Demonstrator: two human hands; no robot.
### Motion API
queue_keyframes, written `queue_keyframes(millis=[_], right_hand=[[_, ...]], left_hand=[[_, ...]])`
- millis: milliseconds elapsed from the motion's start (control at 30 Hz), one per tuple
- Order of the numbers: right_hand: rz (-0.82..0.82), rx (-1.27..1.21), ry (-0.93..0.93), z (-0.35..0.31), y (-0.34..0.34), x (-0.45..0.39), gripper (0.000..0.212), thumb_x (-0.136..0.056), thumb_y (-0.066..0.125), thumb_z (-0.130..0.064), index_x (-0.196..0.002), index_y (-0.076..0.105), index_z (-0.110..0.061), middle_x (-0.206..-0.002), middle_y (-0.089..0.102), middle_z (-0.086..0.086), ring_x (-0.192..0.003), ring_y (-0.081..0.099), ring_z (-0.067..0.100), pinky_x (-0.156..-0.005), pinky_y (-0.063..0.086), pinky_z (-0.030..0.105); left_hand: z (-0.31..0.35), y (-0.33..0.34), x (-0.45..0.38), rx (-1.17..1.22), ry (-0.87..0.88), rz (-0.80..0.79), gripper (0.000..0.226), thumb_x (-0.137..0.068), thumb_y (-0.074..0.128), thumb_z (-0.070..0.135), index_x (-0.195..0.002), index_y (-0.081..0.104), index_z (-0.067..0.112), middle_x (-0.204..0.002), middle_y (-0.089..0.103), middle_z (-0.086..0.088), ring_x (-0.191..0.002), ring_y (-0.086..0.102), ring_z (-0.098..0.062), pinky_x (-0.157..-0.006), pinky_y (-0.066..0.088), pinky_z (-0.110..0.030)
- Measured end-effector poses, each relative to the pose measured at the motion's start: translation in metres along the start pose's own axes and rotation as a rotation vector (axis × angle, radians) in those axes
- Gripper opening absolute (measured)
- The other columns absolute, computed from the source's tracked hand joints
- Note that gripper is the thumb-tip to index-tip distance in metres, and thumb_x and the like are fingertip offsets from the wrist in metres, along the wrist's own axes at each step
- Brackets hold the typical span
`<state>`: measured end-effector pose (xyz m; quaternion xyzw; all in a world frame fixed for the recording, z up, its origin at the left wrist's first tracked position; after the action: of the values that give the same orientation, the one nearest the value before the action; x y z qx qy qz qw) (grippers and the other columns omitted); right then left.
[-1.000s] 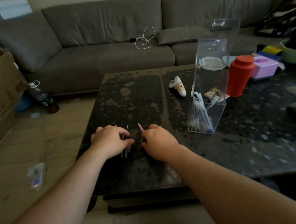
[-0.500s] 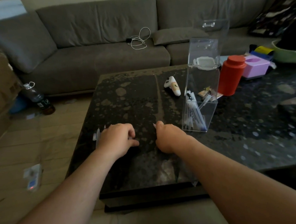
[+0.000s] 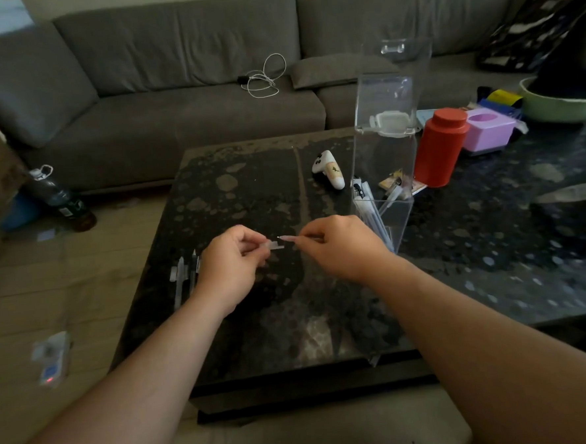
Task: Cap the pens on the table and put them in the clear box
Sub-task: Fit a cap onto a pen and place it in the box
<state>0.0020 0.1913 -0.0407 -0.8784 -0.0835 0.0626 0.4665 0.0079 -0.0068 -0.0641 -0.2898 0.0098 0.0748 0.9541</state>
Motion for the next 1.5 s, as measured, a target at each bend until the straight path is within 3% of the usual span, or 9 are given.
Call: queue_keyframes(millis=[367,567,767,1000,1100,1233,1300,1400,1500], right_hand=[[0.067,0.115,-0.054,-0.005,-0.005,-0.001,0.027,-0.097,0.053,-0.057,-0.098,0.075,-0.041,-0.082,0.068,-0.015,-0.078,0.062,0.005,-0.07,0.059,0.037],[0.021,0.211,-0.11,-0.015,0.001,-0.001,0.025,-0.098,0.053,-0.058,-0.103,0.073,-0.042,-0.085,0.063,-0.014,-0.082,0.062,0.01,-0.067,0.058,0.035],[0.088,0.368,-0.226,-0.031,0.003,0.001,0.031,-0.101,0.048,-0.058,-0.098,0.07,-0.037,-0.083,0.054,-0.009,-0.081,0.061,0.021,-0.063,0.051,0.036],[0.108,0.409,-0.227,-0.038,0.009,0.005,0.04,-0.1,0.043,-0.067,-0.101,0.068,-0.035,-0.084,0.057,-0.007,-0.086,0.065,0.025,-0.06,0.037,0.034],[0.097,0.379,-0.203,-0.036,0.009,0.006,0.042,-0.099,0.041,-0.068,-0.105,0.068,-0.037,-0.092,0.065,-0.004,-0.091,0.067,0.028,-0.063,0.042,0.035],[-0.055,0.399,-0.159,-0.033,0.013,0.007,0.02,-0.104,0.05,-0.049,-0.114,0.065,-0.041,-0.102,0.064,-0.002,-0.105,0.062,0.027,-0.081,0.048,0.047],[-0.086,0.41,-0.154,-0.033,0.015,0.008,0.01,-0.103,0.056,-0.035,-0.111,0.063,-0.038,-0.096,0.059,-0.005,-0.104,0.061,0.025,-0.08,0.045,0.046],[0.051,0.191,-0.182,-0.037,-0.006,0.013,0.011,-0.103,0.055,-0.029,-0.093,0.056,-0.034,-0.085,0.059,-0.005,-0.089,0.065,0.025,-0.068,0.047,0.038],[0.441,-0.101,-0.232,-0.04,-0.068,0.031,0.004,-0.104,0.058,-0.027,-0.105,0.062,-0.028,-0.086,0.064,-0.009,-0.078,0.064,0.012,-0.065,0.05,0.036]], left_hand=[[0.004,0.0,0.0,0.119,0.024,0.004,0.015,-0.095,0.074,0.011,-0.098,0.07,0.025,-0.086,0.078,0.011,-0.076,0.071,0.001,-0.079,0.057,-0.027],[0.01,-0.001,0.003,-0.112,0.129,-0.047,0.015,-0.096,0.072,0.022,-0.097,0.069,0.037,-0.089,0.073,0.018,-0.082,0.068,0.005,-0.076,0.052,-0.02],[0.017,-0.002,0.005,-0.358,0.26,-0.052,0.017,-0.1,0.066,0.032,-0.114,0.075,0.036,-0.095,0.069,0.022,-0.087,0.059,0.004,-0.073,0.035,-0.007],[0.023,-0.001,0.005,-0.428,0.317,-0.049,0.013,-0.098,0.069,0.026,-0.101,0.077,0.036,-0.089,0.071,0.018,-0.085,0.064,0.0,-0.08,0.054,-0.027],[0.023,-0.002,0.005,-0.418,0.333,-0.03,0.011,-0.097,0.071,0.027,-0.101,0.078,0.034,-0.087,0.07,0.022,-0.081,0.06,0.005,-0.078,0.049,-0.02],[0.025,0.009,0.01,-0.368,0.355,-0.081,0.01,-0.094,0.074,0.036,-0.102,0.079,0.036,-0.092,0.075,0.018,-0.087,0.065,0.0,-0.08,0.051,-0.022],[0.027,0.014,0.011,-0.309,0.345,-0.094,0.011,-0.095,0.072,0.037,-0.103,0.079,0.036,-0.091,0.076,0.018,-0.086,0.065,0.002,-0.077,0.049,-0.014],[0.033,0.012,0.009,-0.089,0.274,-0.035,0.016,-0.103,0.06,0.034,-0.1,0.076,0.033,-0.082,0.075,0.016,-0.078,0.068,0.004,-0.076,0.055,-0.022],[0.043,0.02,0.012,0.014,0.252,-0.043,0.021,-0.106,0.05,0.044,-0.103,0.071,0.039,-0.083,0.074,0.021,-0.079,0.068,0.004,-0.082,0.058,-0.031]])
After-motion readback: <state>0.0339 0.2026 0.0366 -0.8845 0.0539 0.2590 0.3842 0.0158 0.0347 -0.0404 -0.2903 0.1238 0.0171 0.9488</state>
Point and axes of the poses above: each hand's wrist, its own x-axis away from the middle knuckle, its own y-axis out of the palm, z = x × y, the point moved 7 cm from there along -x, towards the middle knuckle
